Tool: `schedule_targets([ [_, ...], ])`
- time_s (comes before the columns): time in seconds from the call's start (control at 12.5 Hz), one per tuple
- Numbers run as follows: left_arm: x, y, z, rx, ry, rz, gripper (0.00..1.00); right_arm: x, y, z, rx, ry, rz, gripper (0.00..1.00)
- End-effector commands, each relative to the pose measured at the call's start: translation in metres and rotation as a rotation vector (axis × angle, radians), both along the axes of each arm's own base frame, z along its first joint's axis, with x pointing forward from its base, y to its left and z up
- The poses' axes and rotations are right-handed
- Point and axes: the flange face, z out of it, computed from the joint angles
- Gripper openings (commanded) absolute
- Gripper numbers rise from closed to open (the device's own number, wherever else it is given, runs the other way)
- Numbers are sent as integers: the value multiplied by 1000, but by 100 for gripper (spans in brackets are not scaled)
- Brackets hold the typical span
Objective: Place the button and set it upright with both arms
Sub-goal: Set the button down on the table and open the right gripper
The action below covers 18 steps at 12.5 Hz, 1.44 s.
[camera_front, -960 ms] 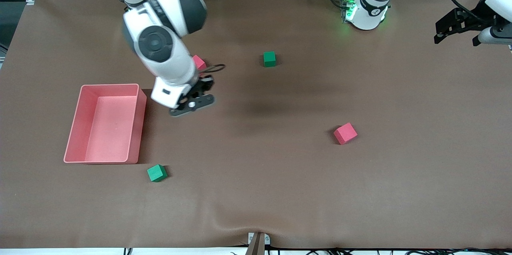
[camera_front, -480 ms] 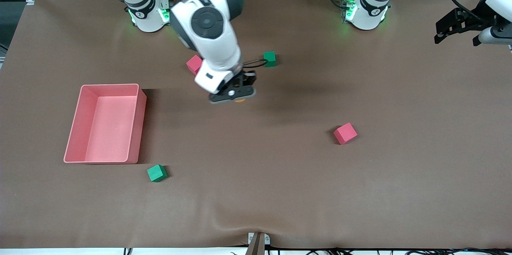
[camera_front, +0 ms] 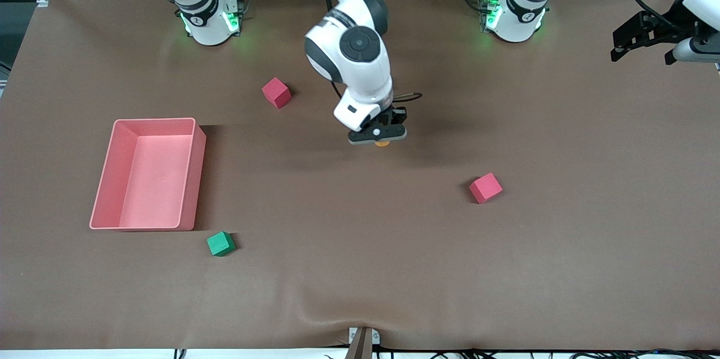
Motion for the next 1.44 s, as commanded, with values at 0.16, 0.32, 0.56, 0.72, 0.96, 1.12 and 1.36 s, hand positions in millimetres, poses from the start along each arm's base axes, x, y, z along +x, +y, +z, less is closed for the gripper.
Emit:
schedule_targets([
  [0.16, -4, 1, 7, 10, 1, 2, 100, -8, 30, -74, -25, -45, -49, 8],
  [0.32, -4, 1, 7, 10, 1, 1, 100, -14, 34, -99, -41, -51, -34, 12],
  [0.56, -4, 1, 6, 9, 6, 2, 100, -13, 33, -114, -55, -59, -42, 28],
  [0.72, -4, 1, 6, 11, 5, 2, 100, -13, 32, -120, -69, -65, -33, 93],
  [0.96, -5, 1, 7, 11, 4, 2, 100, -13, 31, -119, -89, -91, -11, 100],
  [1.12, -7, 1, 9, 11, 2, 2, 100, -6, 27, -104, -80, -99, -18, 100],
  [1.36, -6, 0, 8, 11, 5, 1, 100, 26, 1, -54, -40, -127, -58, 100],
])
